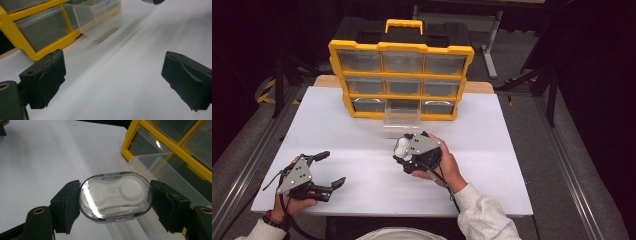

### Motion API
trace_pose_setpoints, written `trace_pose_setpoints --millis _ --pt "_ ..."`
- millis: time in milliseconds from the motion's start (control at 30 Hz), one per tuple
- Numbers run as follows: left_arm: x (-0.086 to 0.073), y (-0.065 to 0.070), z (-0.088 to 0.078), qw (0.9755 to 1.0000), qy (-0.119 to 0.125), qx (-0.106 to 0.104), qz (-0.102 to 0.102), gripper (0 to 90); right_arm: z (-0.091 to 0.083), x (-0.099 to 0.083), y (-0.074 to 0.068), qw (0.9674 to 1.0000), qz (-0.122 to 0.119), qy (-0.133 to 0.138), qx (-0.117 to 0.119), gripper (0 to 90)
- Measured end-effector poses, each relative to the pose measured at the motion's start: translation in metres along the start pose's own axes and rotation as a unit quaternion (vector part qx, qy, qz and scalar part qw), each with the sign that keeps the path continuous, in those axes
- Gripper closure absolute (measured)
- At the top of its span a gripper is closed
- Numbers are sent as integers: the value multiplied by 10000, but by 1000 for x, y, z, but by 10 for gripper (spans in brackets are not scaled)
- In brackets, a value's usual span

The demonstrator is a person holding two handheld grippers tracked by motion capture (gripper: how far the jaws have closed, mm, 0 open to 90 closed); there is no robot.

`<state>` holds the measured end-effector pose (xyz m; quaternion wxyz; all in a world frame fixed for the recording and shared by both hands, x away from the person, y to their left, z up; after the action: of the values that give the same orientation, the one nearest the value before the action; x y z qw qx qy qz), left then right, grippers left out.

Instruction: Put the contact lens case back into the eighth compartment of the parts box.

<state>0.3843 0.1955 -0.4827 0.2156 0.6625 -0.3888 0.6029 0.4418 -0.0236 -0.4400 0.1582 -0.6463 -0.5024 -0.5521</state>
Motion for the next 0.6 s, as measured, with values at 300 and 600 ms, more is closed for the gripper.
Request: trace_pose_setpoints --millis 300,600 --pt "0 1 0 10000 13 -1 8 63 -8 6 36 9986 -132 18 -504 275" --pt "0 1 1 10000 -4 -13 -1 62 -7 11 67 9972 31 14 -749 275"
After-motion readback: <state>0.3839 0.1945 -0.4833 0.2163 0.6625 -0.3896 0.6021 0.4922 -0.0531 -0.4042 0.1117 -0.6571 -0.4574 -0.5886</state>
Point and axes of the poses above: each handheld gripper's, and its own axes: z roughly forward along the jaws, x roughly out of its top, y roughly to its right, the point moved 10 cm from there along z, roughly forward along the jaws, and after that the axes turned 8 degrees about y, right-handed, at the moved point
